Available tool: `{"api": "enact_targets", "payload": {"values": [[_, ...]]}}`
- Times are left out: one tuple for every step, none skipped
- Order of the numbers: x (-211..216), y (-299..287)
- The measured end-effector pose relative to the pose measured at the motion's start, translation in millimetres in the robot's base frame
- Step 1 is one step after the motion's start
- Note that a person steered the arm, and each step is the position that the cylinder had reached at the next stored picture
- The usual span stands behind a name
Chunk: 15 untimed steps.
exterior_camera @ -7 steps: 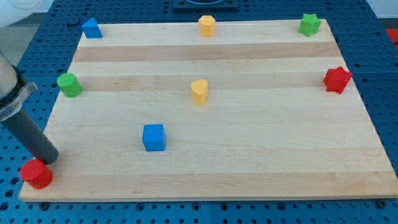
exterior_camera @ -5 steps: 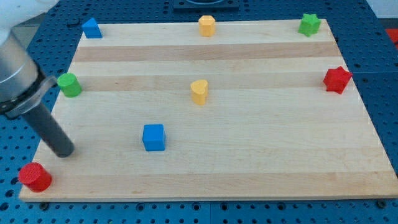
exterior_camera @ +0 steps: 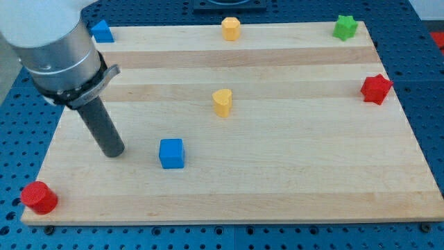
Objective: Push blue cube towards bottom center
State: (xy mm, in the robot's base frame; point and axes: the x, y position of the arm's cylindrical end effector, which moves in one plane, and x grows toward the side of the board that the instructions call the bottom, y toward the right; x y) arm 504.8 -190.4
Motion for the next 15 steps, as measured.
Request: {"api": "enact_targets", "payload": {"values": [[-28, 8], [-30, 53], [-26, 84], [-15, 102], [12, 101], [39, 98], [52, 98], [46, 90], [36, 58], [42, 35], [67, 34], [80, 34], [80, 53], [80, 80], [80, 108]]}}
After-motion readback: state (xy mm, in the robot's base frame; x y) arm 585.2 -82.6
